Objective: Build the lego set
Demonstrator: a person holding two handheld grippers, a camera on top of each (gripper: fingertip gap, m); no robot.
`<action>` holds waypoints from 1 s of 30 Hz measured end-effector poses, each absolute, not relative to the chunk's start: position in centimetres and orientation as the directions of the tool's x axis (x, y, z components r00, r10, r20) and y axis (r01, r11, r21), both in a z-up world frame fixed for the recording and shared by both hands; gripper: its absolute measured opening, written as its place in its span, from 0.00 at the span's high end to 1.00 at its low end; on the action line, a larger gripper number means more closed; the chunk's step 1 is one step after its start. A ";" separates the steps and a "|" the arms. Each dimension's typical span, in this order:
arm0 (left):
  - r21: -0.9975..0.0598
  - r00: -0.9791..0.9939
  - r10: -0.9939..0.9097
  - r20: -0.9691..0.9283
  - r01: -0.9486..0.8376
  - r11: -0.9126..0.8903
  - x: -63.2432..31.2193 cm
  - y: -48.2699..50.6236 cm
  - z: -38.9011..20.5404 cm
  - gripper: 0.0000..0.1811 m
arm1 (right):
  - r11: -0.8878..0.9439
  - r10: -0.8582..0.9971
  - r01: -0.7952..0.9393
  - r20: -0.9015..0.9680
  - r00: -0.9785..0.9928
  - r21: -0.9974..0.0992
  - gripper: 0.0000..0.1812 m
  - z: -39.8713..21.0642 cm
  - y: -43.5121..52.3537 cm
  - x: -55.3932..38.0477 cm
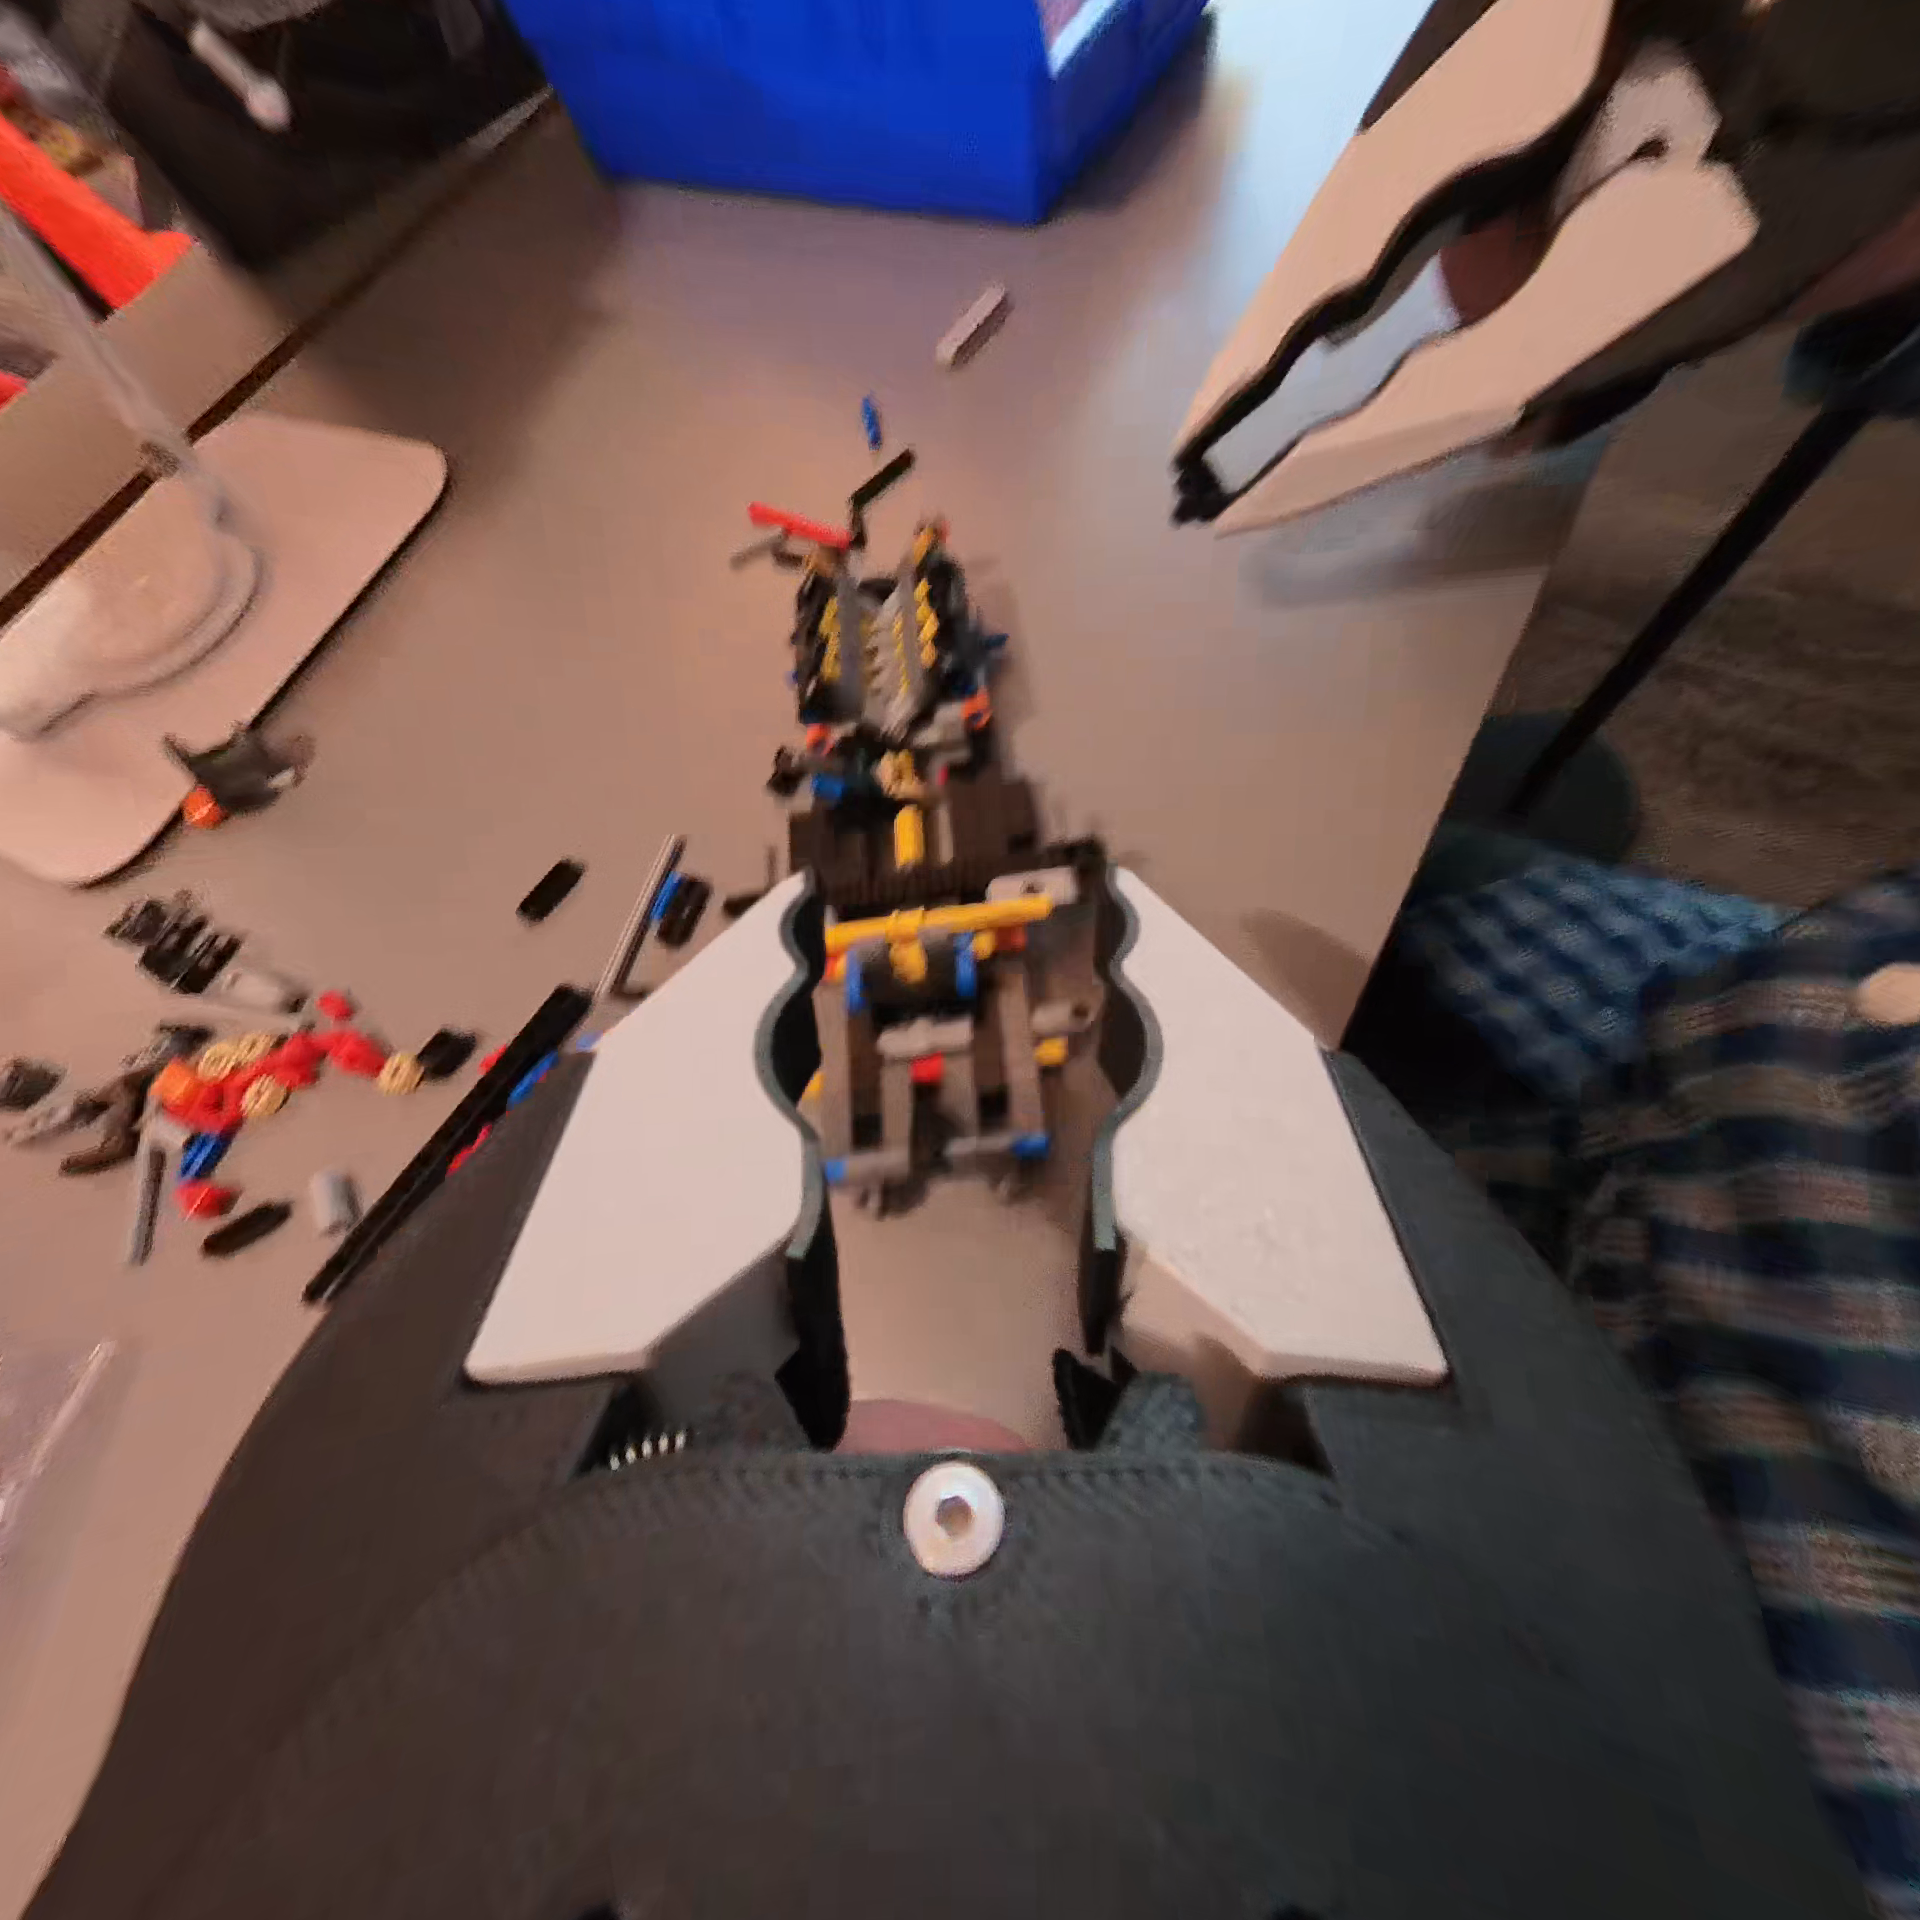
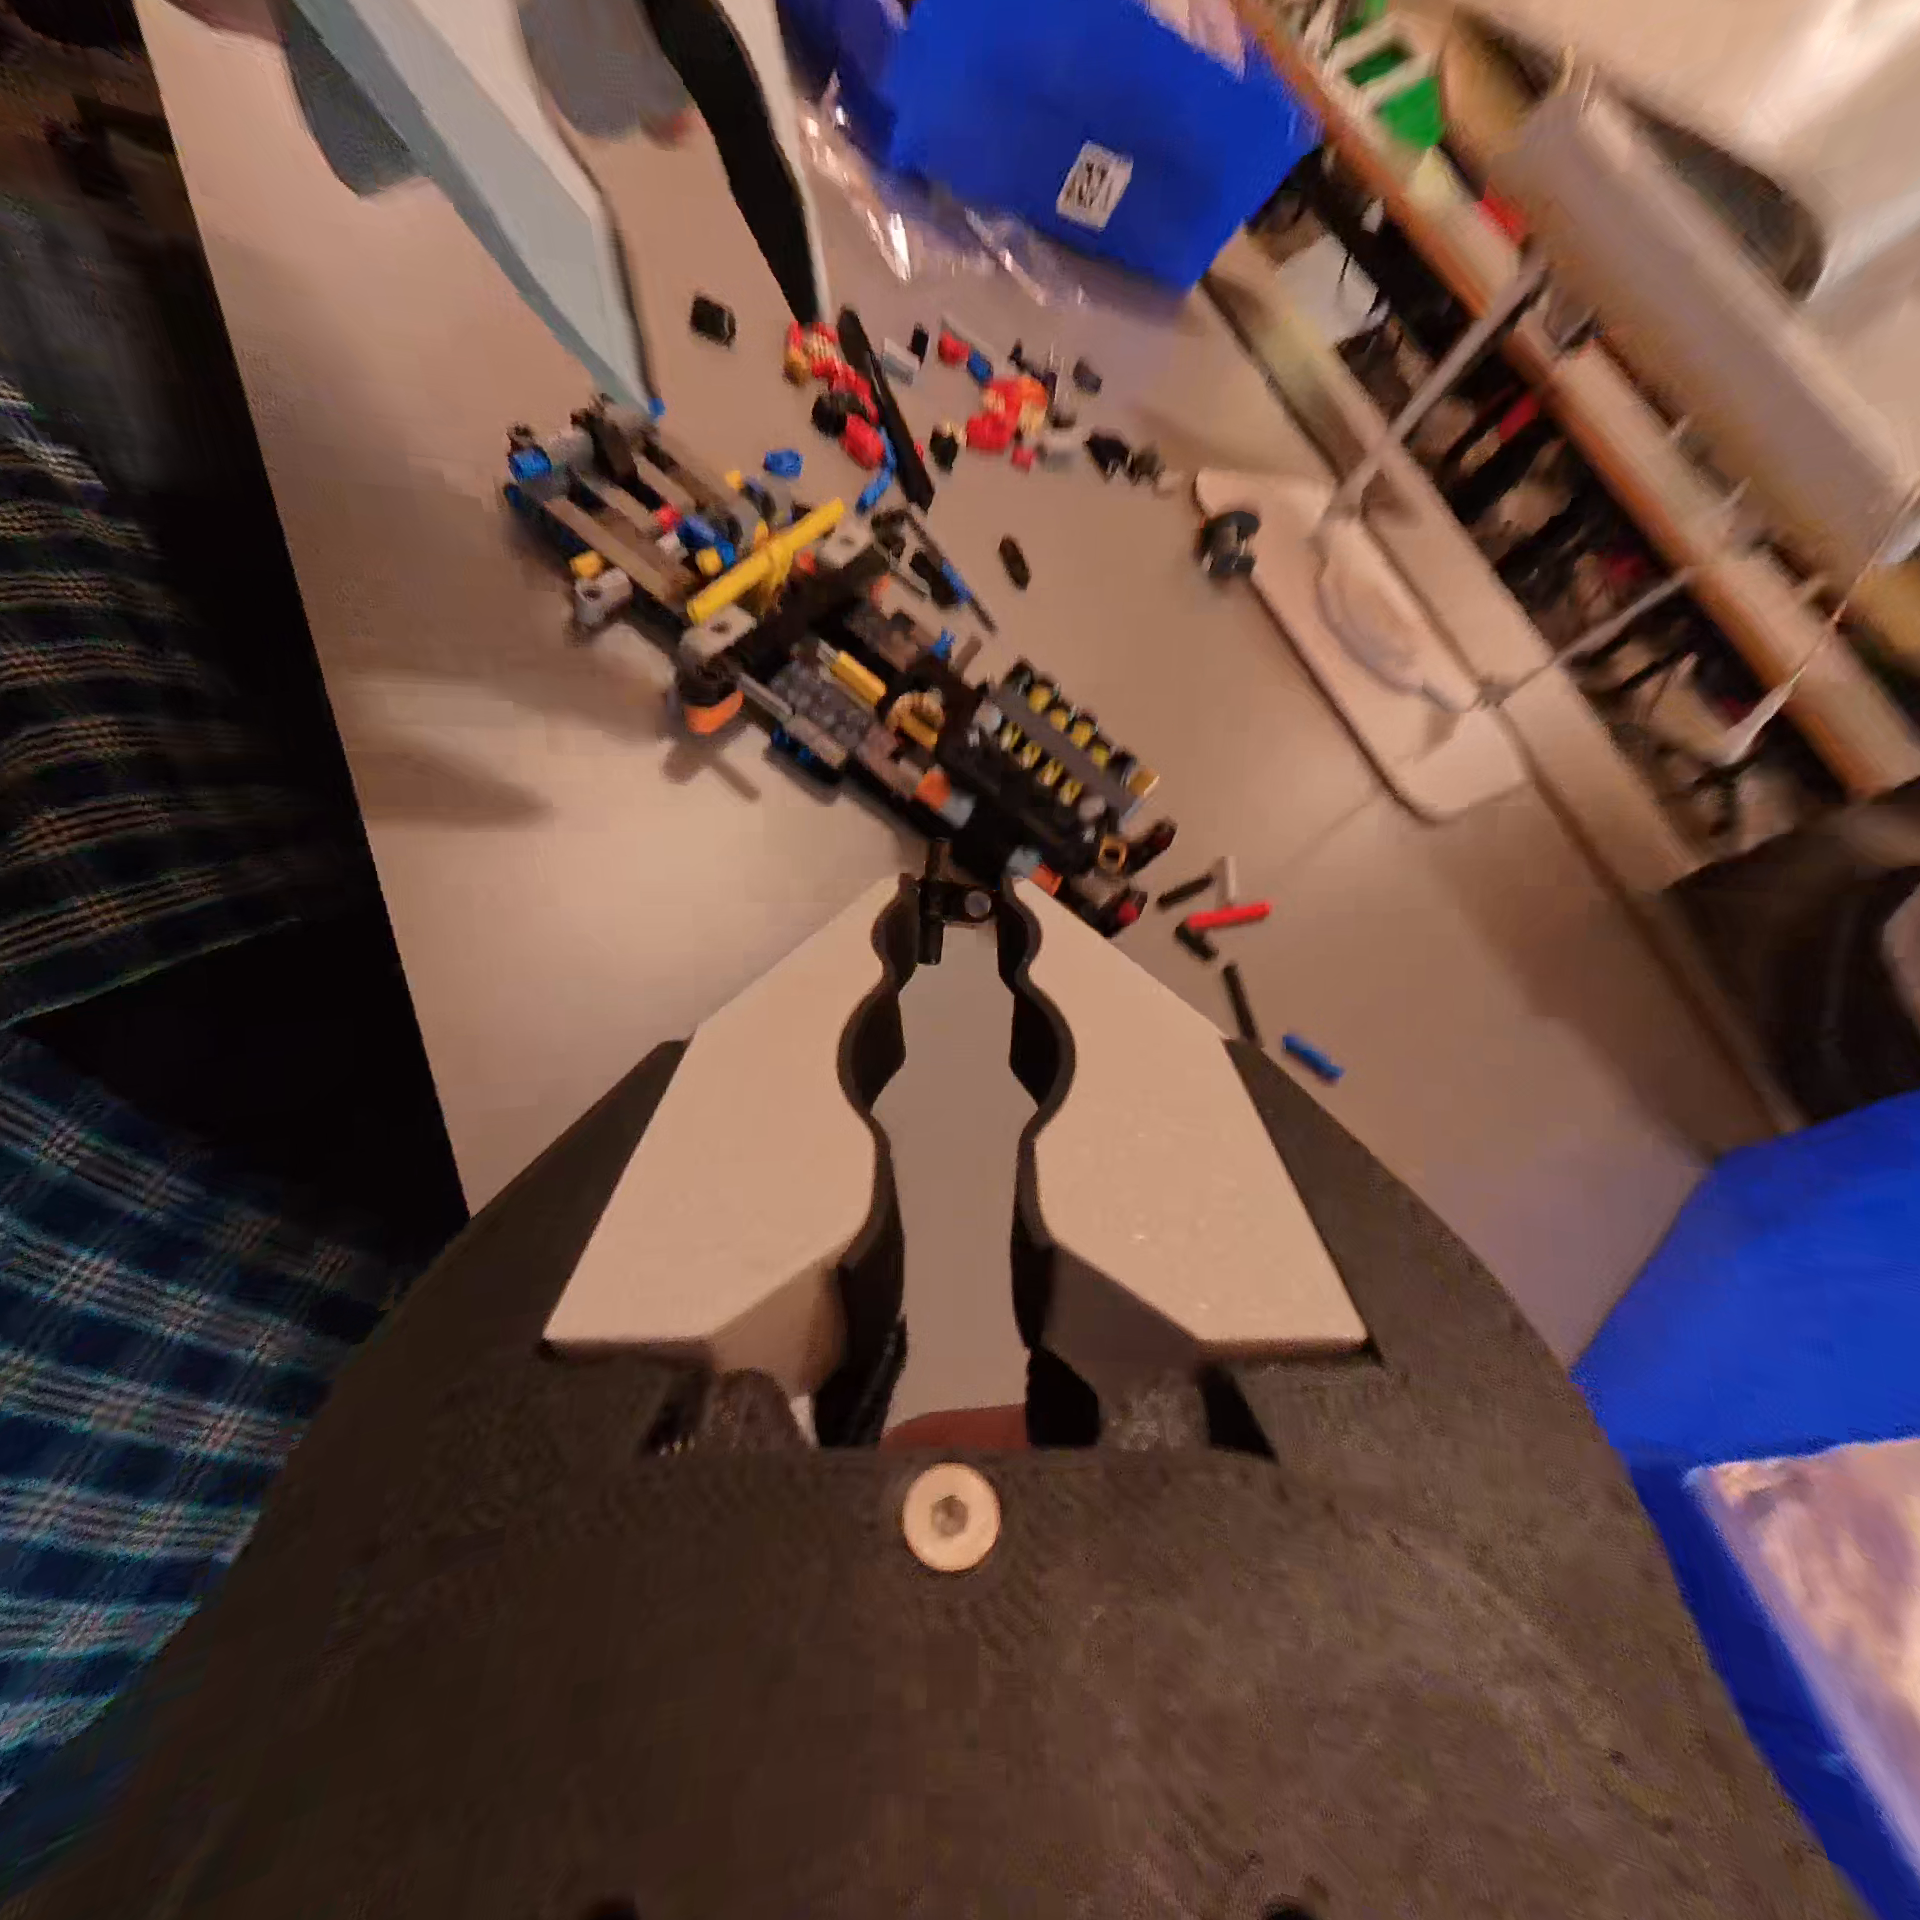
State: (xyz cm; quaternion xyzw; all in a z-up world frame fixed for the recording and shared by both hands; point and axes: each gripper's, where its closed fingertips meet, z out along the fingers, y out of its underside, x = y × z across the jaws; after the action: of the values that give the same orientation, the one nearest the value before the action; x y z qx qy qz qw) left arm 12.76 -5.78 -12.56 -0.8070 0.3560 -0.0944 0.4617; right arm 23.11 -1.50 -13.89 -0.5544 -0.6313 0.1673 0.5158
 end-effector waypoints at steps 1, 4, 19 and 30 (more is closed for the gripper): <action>-0.828 0.720 -0.678 -0.149 -0.466 -0.313 13.9 -5.5 -12.2 0.75 | 0.380 0.848 0.514 0.512 0.139 -0.769 0.93 -13.2 -1.8 22.7; -0.857 0.675 -0.738 0.015 -0.371 -0.357 17.5 -4.9 -11.8 0.80 | 0.504 0.761 0.510 0.638 0.120 -0.697 0.93 -11.6 -2.3 21.8; -0.869 0.477 -0.805 0.353 -0.153 -0.471 21.2 -4.1 -9.7 0.90 | 0.721 0.535 0.501 0.844 0.037 -0.479 0.93 -9.5 -3.3 20.6; -0.863 0.455 -0.804 0.383 -0.134 -0.487 21.1 -3.7 -9.8 0.99 | 0.736 0.515 0.495 0.857 0.032 -0.461 0.93 -9.3 -3.2 20.3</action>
State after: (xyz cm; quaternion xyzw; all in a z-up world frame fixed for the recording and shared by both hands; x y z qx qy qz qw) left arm 21.14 -3.72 -9.75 -0.7536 0.3111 -0.4192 0.3995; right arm 20.27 -3.18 -9.25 -0.3630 -0.6957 0.0081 0.6198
